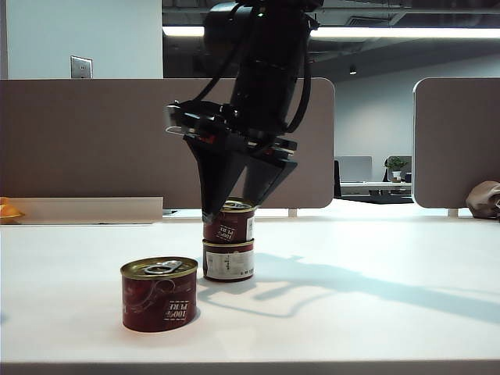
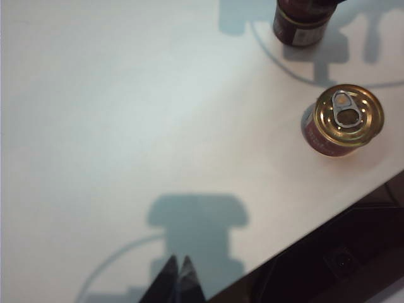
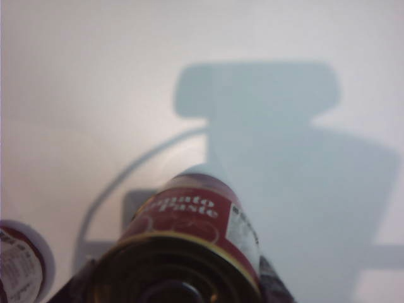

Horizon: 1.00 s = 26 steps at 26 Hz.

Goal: Pick up the cans one by one and stack them together.

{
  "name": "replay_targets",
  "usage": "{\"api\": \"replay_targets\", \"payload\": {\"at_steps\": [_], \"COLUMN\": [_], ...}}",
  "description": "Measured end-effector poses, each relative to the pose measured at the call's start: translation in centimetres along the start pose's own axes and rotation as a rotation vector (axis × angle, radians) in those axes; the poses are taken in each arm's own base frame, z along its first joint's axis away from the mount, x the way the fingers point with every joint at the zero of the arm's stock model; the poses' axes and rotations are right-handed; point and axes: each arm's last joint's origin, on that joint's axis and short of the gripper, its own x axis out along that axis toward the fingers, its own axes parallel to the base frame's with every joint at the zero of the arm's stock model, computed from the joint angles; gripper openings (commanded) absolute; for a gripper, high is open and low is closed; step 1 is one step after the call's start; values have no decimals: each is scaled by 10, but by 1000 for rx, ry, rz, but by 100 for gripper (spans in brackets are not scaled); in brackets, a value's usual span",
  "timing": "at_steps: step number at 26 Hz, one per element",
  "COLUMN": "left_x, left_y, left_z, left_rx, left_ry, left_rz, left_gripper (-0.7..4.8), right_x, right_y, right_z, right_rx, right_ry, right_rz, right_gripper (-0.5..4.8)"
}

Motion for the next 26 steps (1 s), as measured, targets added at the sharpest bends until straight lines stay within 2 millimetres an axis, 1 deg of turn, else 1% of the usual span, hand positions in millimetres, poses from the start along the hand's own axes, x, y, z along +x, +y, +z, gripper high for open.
{"api": "replay_targets", "payload": {"at_steps": [5, 9, 11, 14, 15, 17, 18, 21, 23, 26], "left_x": [0, 0, 0, 0, 0, 0, 0, 0, 0, 0], "left_y": [0, 0, 0, 0, 0, 0, 0, 0, 0, 0], "left_z": [-1, -1, 0, 0, 0, 0, 0, 0, 0, 0], "left_rx": [0, 1, 1, 0, 0, 0, 0, 0, 0, 0], "left_ry": [5, 5, 5, -1, -1, -1, -2, -2, -2, -2], "left_rz": [-1, -1, -1, 0, 0, 0, 0, 0, 0, 0], "left_gripper": [-6, -6, -6, -6, -6, -6, -6, -6, -6, -6], "right_x": [0, 0, 0, 0, 0, 0, 0, 3, 6, 5], "right_y": [0, 0, 1, 1, 1, 1, 1, 2, 2, 1], "right_z": [0, -1, -2, -4, -4, -4, -4, -8, -9, -8], "right_rx": [0, 2, 3, 5, 5, 5, 5, 9, 9, 9], "right_ry": [3, 19, 31, 46, 47, 50, 52, 91, 103, 93], "right_rz": [1, 5, 8, 11, 11, 12, 12, 17, 18, 16], "right_gripper": [217, 248, 274, 282, 295, 363, 382, 384, 438, 442]}}
